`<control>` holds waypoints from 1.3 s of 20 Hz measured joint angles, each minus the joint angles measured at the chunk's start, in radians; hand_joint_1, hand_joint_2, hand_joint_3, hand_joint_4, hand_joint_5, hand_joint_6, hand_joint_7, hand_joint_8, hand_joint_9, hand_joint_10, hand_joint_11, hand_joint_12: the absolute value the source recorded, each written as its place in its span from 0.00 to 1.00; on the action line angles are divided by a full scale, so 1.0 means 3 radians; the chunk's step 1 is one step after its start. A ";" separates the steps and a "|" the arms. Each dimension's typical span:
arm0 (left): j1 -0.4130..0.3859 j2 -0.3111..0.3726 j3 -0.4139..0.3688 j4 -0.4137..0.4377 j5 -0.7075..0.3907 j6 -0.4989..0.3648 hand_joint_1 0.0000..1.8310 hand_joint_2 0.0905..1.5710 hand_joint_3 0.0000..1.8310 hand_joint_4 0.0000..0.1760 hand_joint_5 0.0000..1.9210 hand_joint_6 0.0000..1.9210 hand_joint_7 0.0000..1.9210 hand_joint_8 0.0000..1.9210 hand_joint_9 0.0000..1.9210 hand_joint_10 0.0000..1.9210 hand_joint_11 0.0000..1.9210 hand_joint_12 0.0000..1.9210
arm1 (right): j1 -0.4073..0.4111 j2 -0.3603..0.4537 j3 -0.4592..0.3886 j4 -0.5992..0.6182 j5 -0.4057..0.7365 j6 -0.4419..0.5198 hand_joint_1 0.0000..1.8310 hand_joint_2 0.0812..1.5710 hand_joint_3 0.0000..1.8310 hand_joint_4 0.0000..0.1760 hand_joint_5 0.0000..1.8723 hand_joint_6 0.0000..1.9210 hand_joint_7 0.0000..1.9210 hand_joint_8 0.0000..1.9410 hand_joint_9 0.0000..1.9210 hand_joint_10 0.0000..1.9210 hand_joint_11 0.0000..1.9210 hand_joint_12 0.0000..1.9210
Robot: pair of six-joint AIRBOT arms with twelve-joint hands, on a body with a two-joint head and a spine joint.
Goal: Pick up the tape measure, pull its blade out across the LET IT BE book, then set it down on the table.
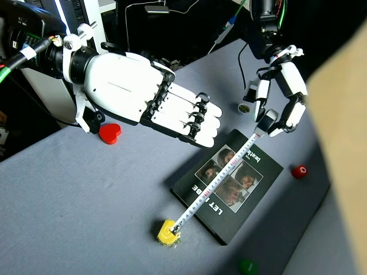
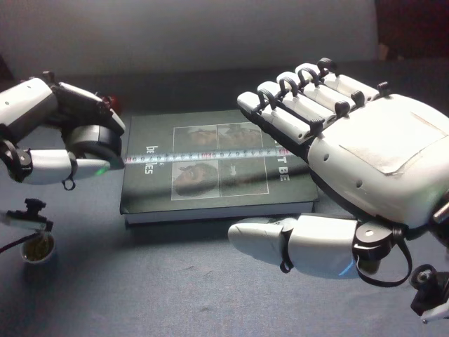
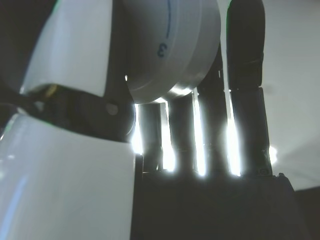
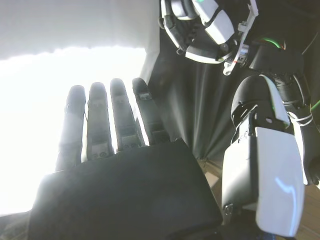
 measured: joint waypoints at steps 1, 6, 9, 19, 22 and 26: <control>0.0031 -0.0015 0.0034 0.0018 0.0006 -0.0006 0.76 0.67 0.00 0.00 0.55 0.37 0.56 0.45 0.49 0.61 0.47 0.52 | -0.0001 -0.0001 0.0000 0.0005 0.0001 0.0001 0.00 0.63 0.00 0.00 0.00 0.00 0.00 0.00 0.00 0.00 0.00 0.00; 0.0084 -0.0055 0.0234 0.0003 0.0010 -0.0120 0.75 0.67 0.00 0.00 0.52 0.43 0.56 0.44 0.48 0.62 0.44 0.53 | -0.0020 0.0034 -0.0014 -0.0167 -0.0010 0.0061 0.00 0.63 0.00 0.00 0.00 0.00 0.00 0.00 0.00 0.00 0.01 0.01; 0.0116 -0.0089 0.0290 0.0100 -0.0004 -0.0209 0.75 0.68 0.00 0.00 0.52 0.45 0.55 0.42 0.47 0.65 0.43 0.54 | -0.0061 0.0080 -0.0014 -0.0169 0.0014 0.0083 0.00 0.63 0.00 0.00 0.00 0.00 0.00 0.00 0.00 0.00 0.01 0.01; 0.0329 -0.0178 0.0523 0.0167 -0.0117 -0.0487 0.76 0.67 0.00 0.00 0.53 0.41 0.54 0.46 0.49 0.61 0.45 0.52 | -0.0100 0.0243 -0.0028 -0.0228 -0.0224 0.0239 0.00 0.64 0.00 0.00 0.00 0.00 0.00 0.00 0.00 0.00 0.01 0.01; 0.0346 -0.0182 0.0572 0.0177 -0.0145 -0.0525 0.75 0.67 0.00 0.00 0.54 0.40 0.54 0.46 0.49 0.61 0.45 0.52 | -0.0100 0.0245 -0.0028 -0.0237 -0.0221 0.0245 0.00 0.64 0.00 0.00 0.00 0.00 0.00 0.00 0.00 0.00 0.01 0.01; 0.0383 -0.0256 0.0702 0.0296 -0.0151 -0.0645 0.76 0.67 0.00 0.00 0.54 0.40 0.55 0.45 0.49 0.61 0.45 0.52 | -0.0100 0.0245 -0.0028 -0.0239 -0.0210 0.0248 0.00 0.65 0.00 0.00 0.00 0.00 0.00 0.00 0.00 0.00 0.01 0.01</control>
